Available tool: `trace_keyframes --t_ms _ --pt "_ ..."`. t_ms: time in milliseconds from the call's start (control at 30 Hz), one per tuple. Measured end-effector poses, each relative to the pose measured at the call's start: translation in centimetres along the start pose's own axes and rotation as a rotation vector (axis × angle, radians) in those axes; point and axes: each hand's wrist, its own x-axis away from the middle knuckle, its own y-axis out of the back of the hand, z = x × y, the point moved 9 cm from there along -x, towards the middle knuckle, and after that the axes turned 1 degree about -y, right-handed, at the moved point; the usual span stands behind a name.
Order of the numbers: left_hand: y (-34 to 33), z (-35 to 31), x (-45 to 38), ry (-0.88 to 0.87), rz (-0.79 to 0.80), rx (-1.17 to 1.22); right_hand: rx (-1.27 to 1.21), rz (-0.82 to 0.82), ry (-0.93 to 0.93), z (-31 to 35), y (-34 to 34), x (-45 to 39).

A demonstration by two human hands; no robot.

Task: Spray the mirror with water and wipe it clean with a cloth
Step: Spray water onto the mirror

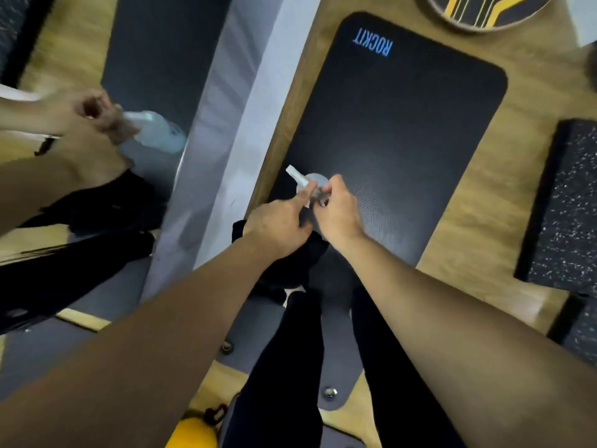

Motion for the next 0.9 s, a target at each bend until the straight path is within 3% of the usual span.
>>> trace_keyframes --t_ms 333,500,900 --pt "-6.2 7.1 -8.8 0.068 -0.087 0.081 -0.035 0.016 -0.007 -3.5 -9.3 -8.9" --pt "-8.3 8.6 -10.9 0.065 -0.059 0.076 -0.07 0.056 -0.045 -5.6 -12.1 -11.2" --pt "-5.3 6.9 -8.3 0.089 -0.066 0.092 -0.124 0.174 -0.139 -5.2 -10.8 -8.8"
